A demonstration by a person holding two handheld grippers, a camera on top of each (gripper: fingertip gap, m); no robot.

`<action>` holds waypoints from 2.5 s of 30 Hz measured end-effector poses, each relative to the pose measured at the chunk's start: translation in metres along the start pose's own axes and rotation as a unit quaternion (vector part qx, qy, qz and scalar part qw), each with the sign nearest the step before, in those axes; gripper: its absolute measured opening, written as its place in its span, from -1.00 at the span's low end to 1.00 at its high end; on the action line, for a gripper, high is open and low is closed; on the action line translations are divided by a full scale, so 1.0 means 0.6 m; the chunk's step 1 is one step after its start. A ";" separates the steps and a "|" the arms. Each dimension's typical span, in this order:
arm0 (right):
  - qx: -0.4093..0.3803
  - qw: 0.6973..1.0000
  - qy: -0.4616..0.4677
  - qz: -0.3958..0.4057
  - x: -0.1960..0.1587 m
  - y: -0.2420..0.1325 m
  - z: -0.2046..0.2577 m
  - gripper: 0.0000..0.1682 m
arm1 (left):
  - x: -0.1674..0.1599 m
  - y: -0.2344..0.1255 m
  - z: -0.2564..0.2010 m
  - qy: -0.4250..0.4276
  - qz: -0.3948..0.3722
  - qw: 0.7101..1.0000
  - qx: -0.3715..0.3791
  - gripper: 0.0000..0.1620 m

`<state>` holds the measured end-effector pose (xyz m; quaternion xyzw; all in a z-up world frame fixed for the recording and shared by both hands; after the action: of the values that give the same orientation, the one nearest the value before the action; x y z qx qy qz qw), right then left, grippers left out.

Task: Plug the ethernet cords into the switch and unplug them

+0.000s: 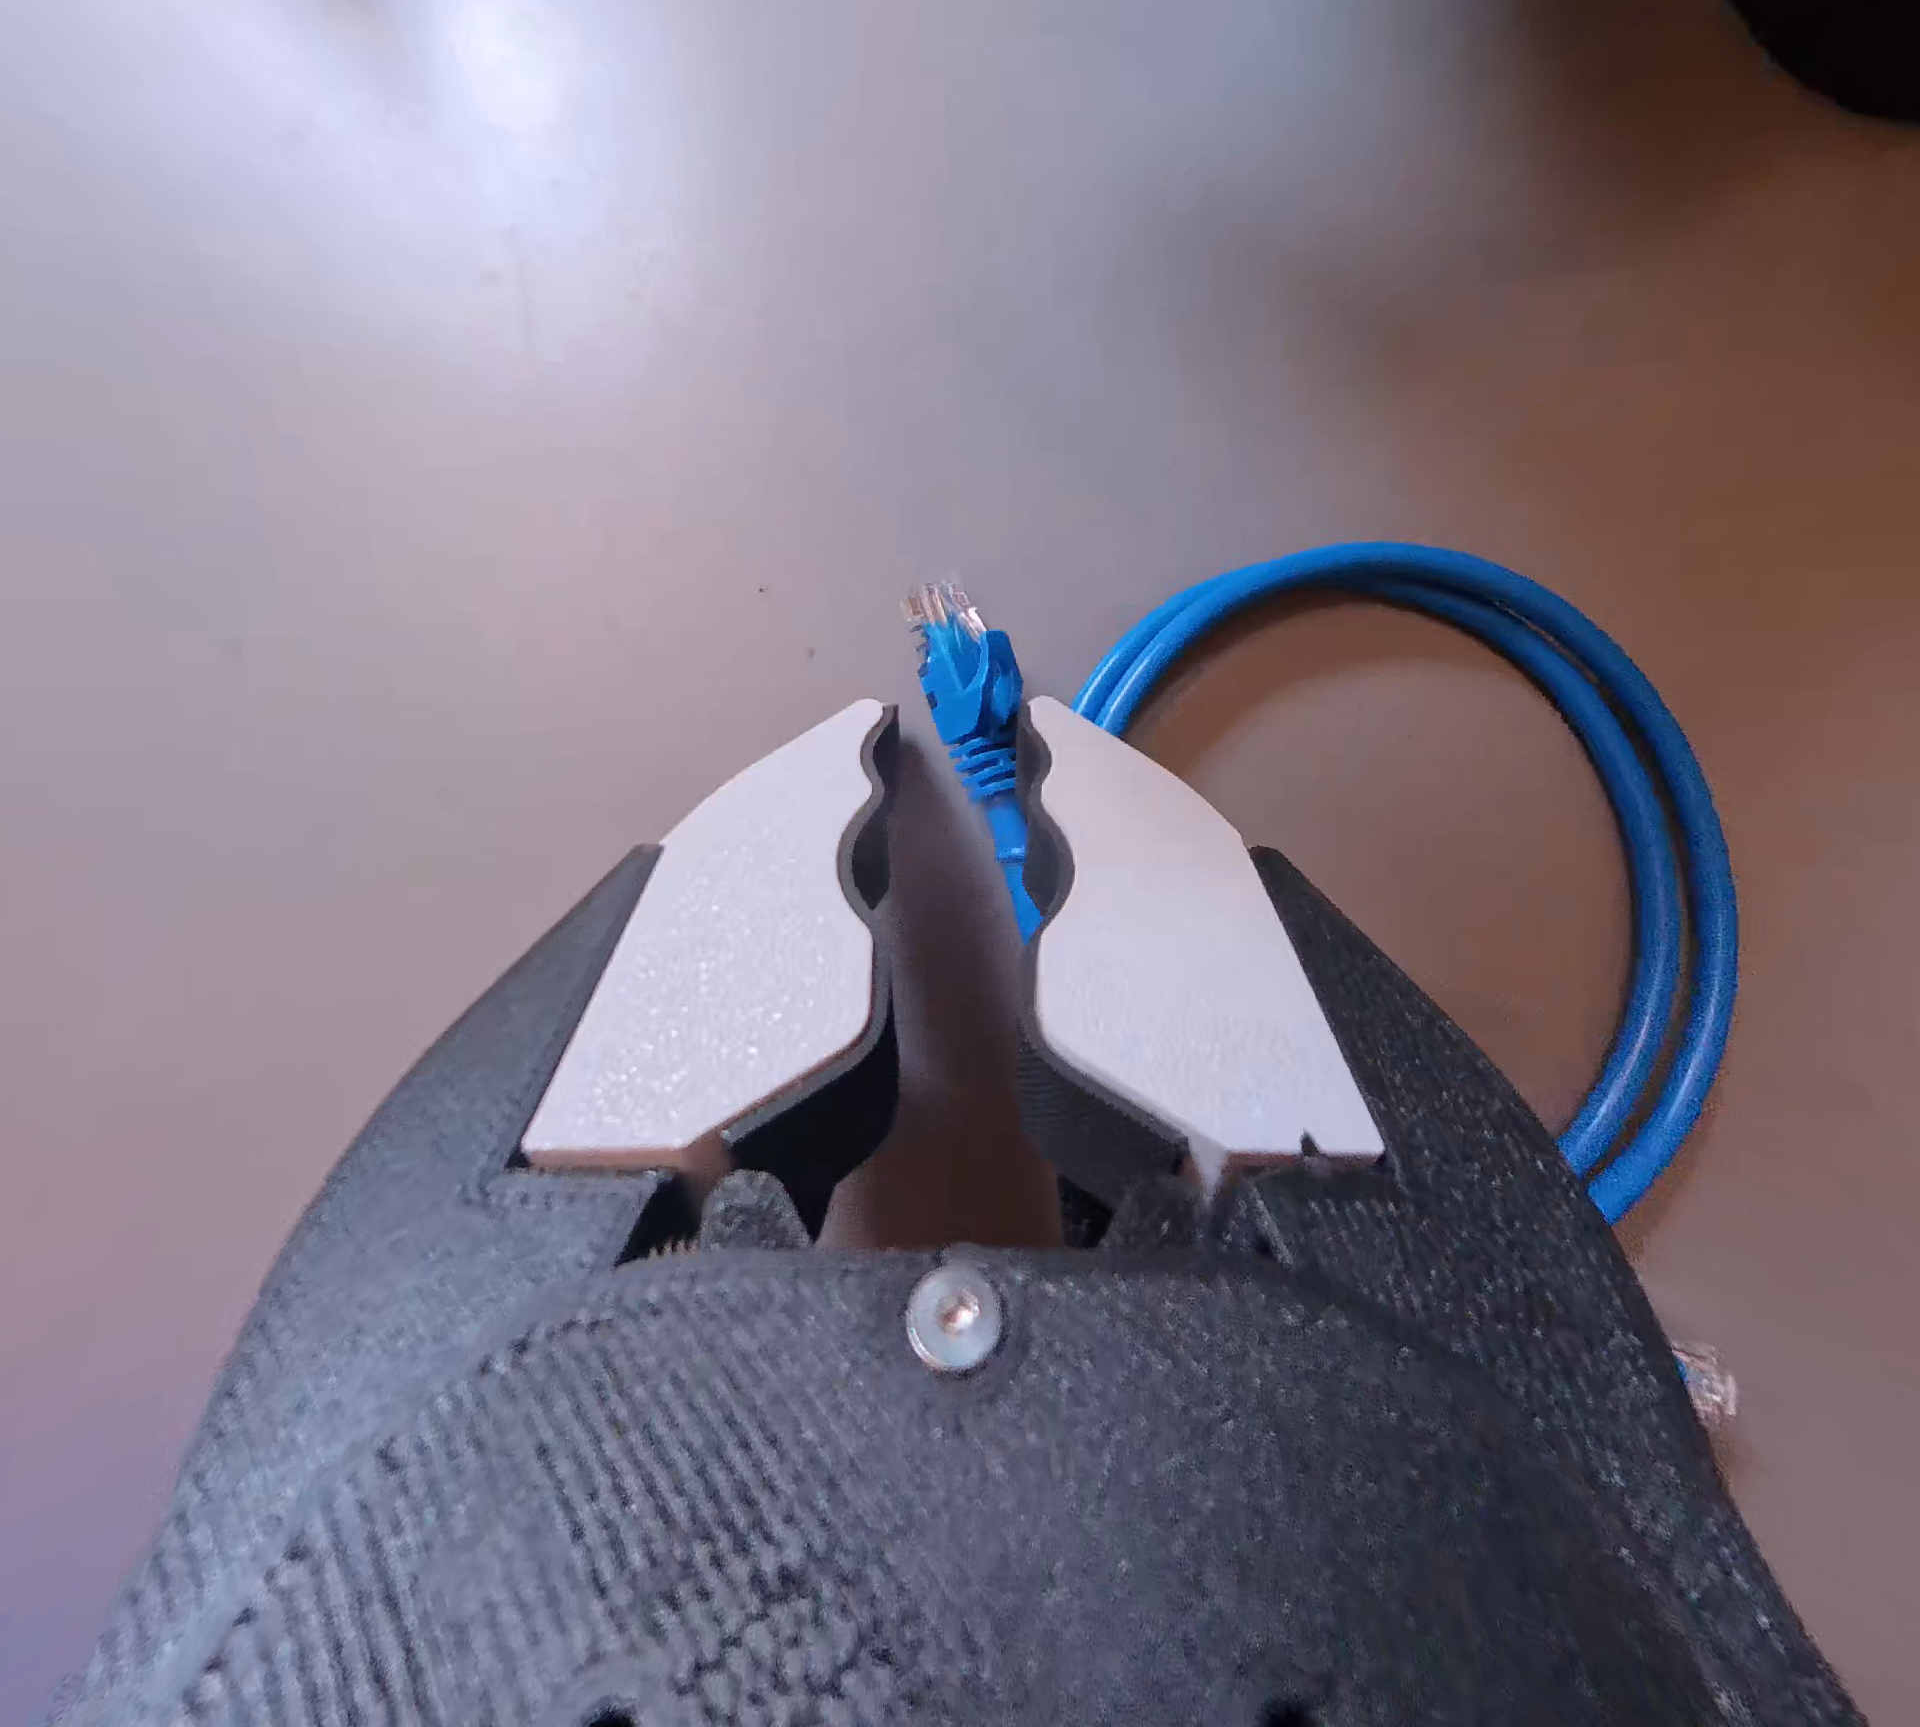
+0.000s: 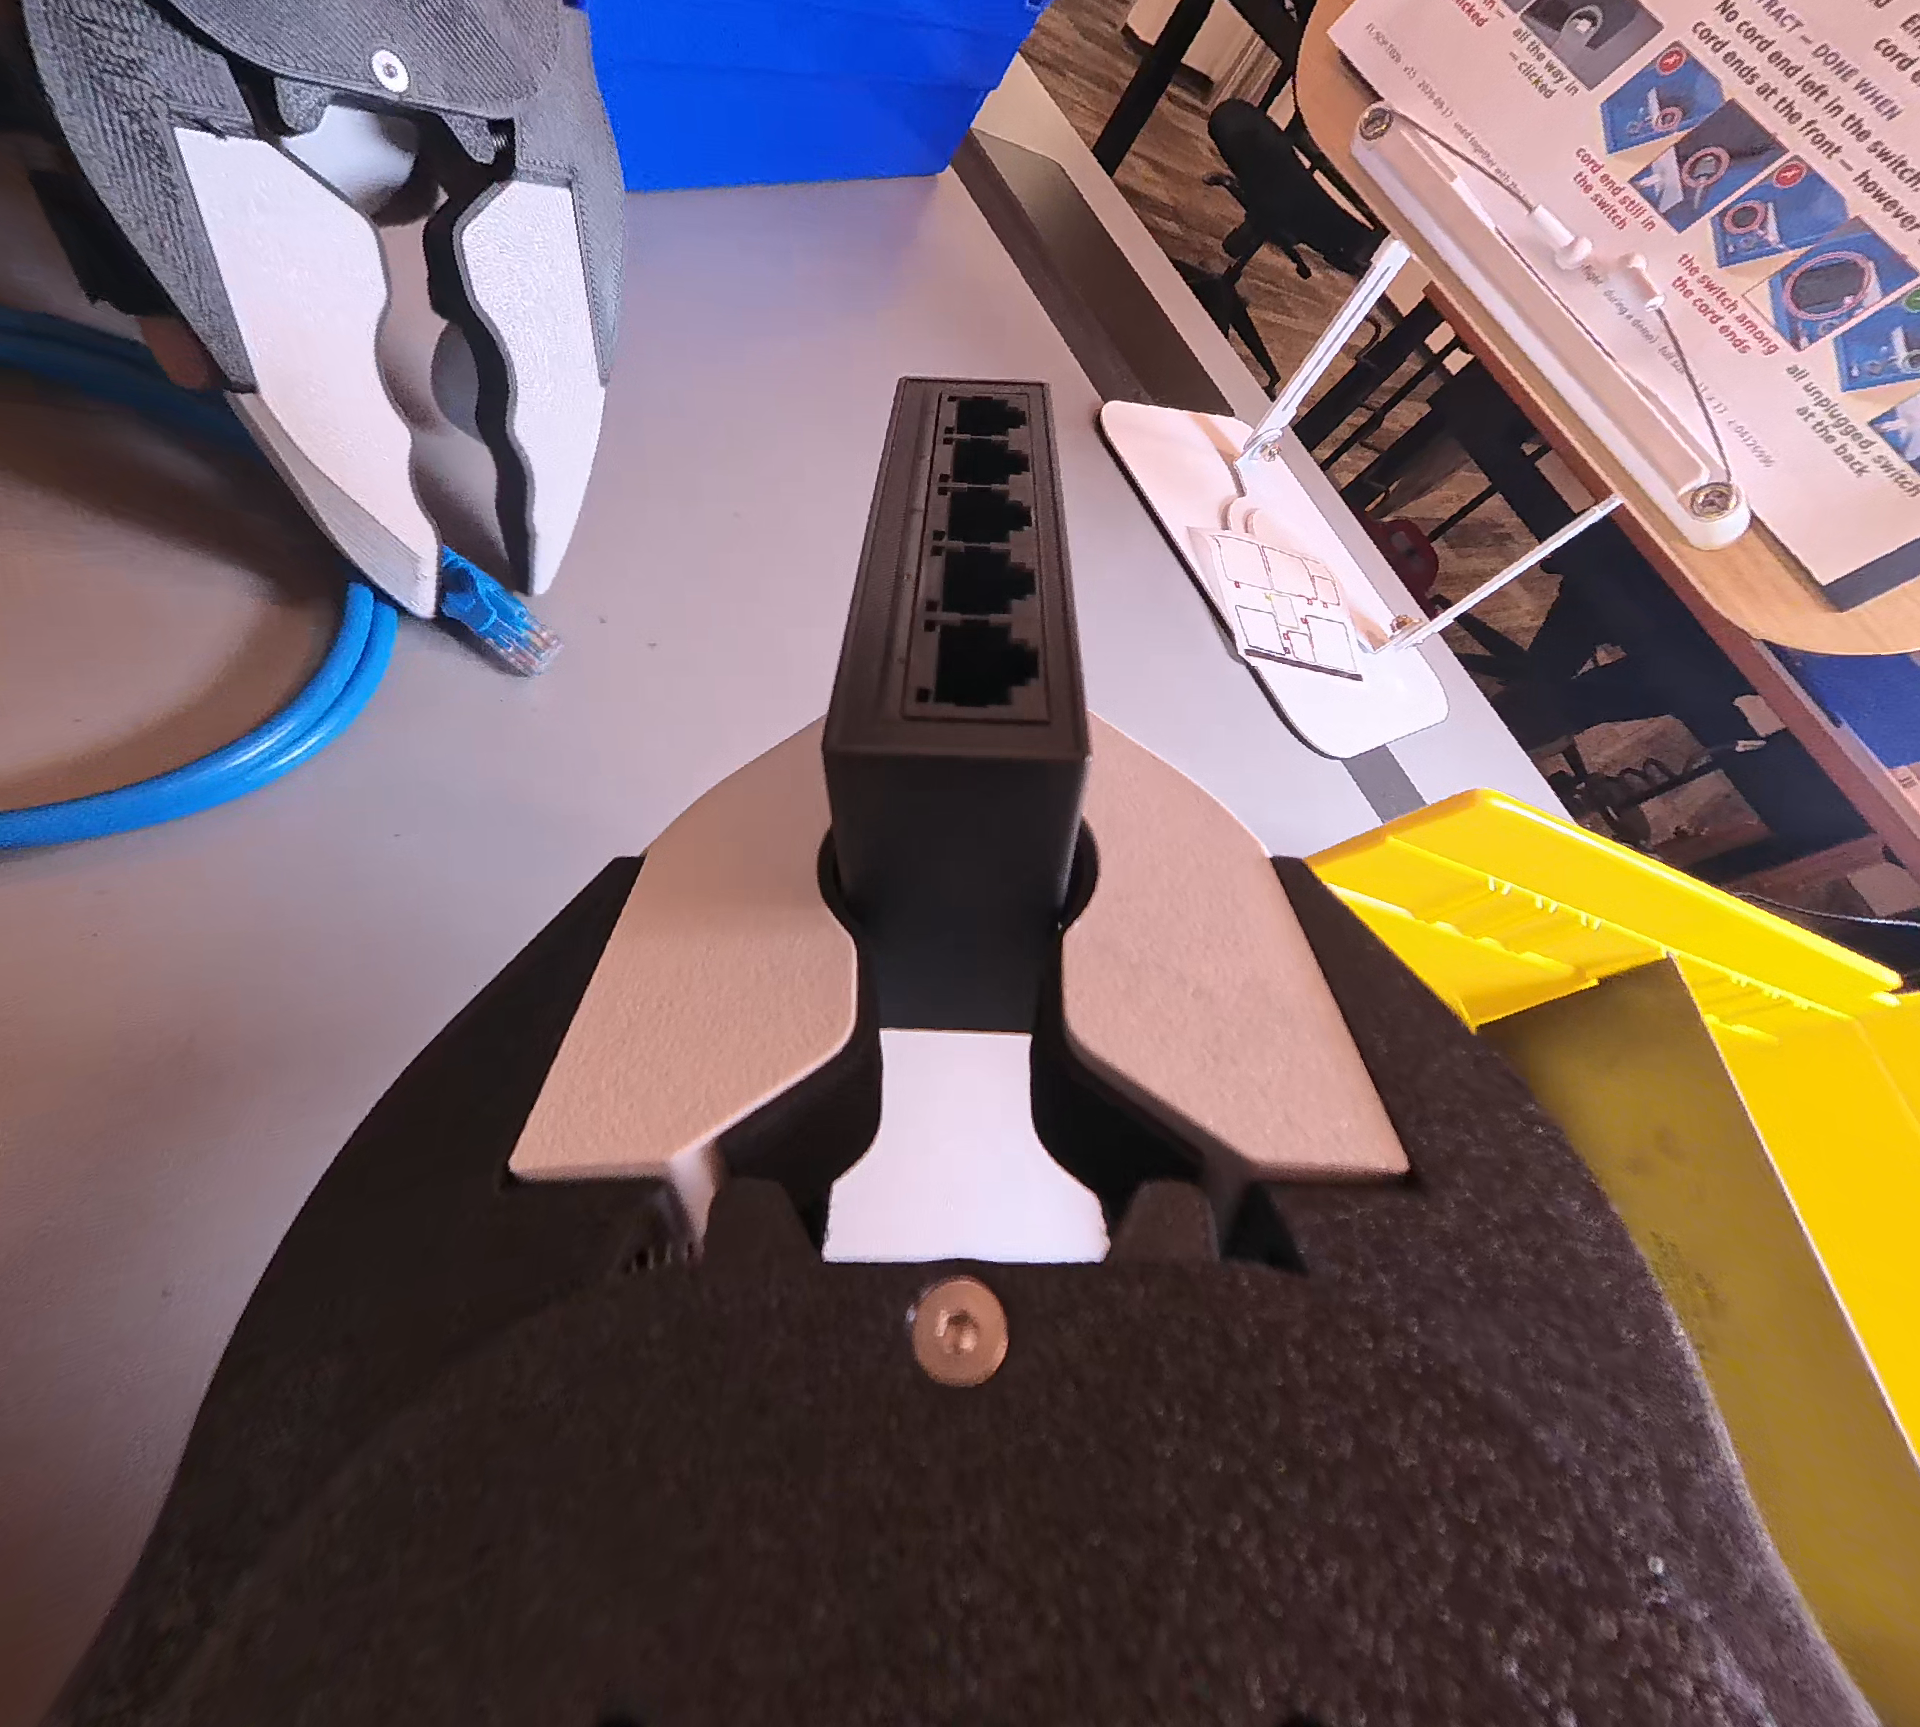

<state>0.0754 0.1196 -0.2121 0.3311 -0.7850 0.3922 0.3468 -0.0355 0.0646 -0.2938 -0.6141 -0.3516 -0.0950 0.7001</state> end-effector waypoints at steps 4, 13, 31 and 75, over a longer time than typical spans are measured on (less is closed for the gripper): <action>0.003 1.000 -0.002 0.002 -0.002 0.002 0.004 -0.65 | 0.001 0.003 0.002 0.011 -0.018 1.000 -0.003 -0.80; -0.001 0.998 -0.060 0.000 0.004 0.000 0.016 -0.65 | 0.032 -0.034 -0.005 -0.045 -0.090 0.989 -0.108 -0.83; 0.044 0.982 -0.171 0.059 -0.003 0.025 0.079 -0.64 | 0.069 -0.072 0.002 -0.027 -0.181 0.981 -0.063 -0.67; 0.203 0.963 0.025 -0.177 0.138 -0.029 0.135 -0.40 | 0.138 -0.102 -0.088 0.142 -0.361 0.919 -0.073 -0.66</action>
<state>0.0216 0.0226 -0.1754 0.5179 -0.6089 0.4841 0.3558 0.0103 0.0267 -0.1947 -0.4746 -0.4387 -0.4527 0.6143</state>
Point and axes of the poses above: each gripper's, where its closed fingertips meet, y out along the fingers, x out of its top, z = x × y across the jaws, the point moved 2 cm from there along -y, back along the fingers, and after that the axes turned 4 degrees about x, right-handed, at the moved point
